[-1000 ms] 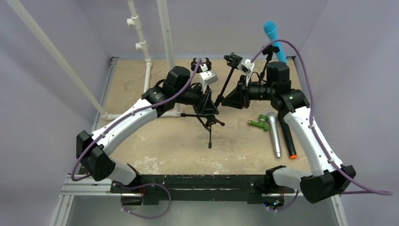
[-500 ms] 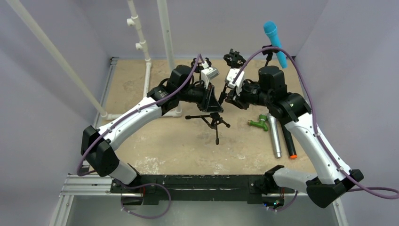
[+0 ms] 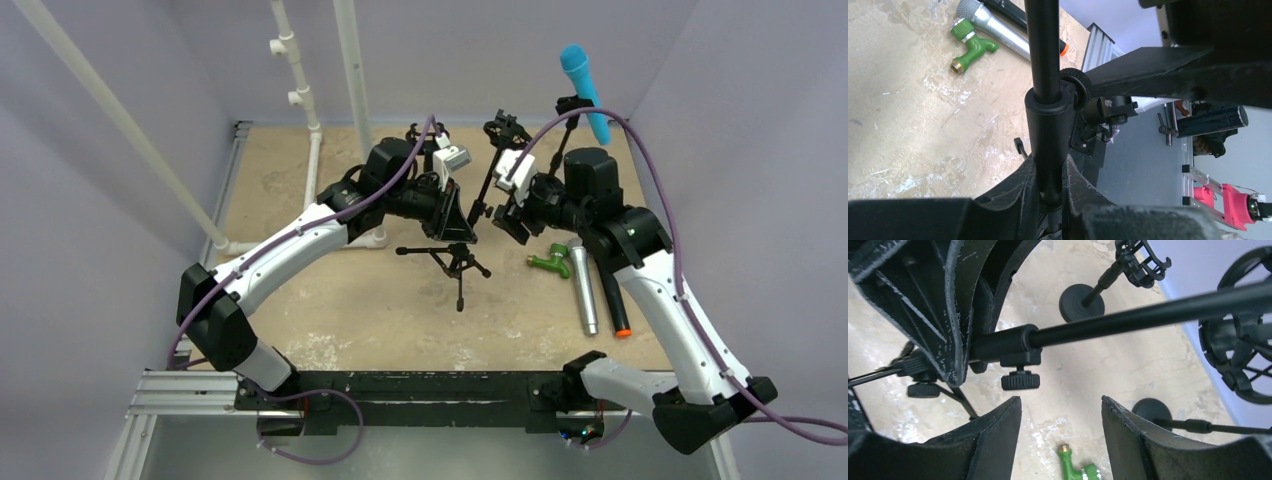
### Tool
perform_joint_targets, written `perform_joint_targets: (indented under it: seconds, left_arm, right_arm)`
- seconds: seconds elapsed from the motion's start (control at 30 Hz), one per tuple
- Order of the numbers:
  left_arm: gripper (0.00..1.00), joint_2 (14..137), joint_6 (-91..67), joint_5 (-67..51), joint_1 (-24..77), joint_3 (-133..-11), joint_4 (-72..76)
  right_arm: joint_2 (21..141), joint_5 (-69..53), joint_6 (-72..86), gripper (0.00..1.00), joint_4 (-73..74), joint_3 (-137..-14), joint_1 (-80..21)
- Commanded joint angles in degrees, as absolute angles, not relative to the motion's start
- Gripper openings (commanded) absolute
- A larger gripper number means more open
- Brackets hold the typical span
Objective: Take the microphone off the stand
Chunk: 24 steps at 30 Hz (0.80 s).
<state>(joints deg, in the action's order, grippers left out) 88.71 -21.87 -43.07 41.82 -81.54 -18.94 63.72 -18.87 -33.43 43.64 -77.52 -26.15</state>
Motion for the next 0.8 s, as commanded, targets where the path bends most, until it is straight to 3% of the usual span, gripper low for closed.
perform_joint_targets:
  seconds: [0.0, 0.4, 0.77]
  left_arm:
    - [0.00, 86.5, -18.2, -44.1, 42.1, -84.6, -17.0]
    - [0.00, 85.0, -15.1, -42.9, 42.1, -83.2, -17.6]
    - [0.00, 83.4, -14.1, -45.1, 42.2, -81.1, -16.5]
  right_arm:
    - [60.2, -27.9, -27.5, 0.58, 43.8, -78.3, -22.5]
    - [60.9, -45.2, -17.0, 0.57, 43.3, -79.1, -17.9]
    - [66.0, -50.8, -10.7, 0.47, 38.2, -78.3, -17.1]
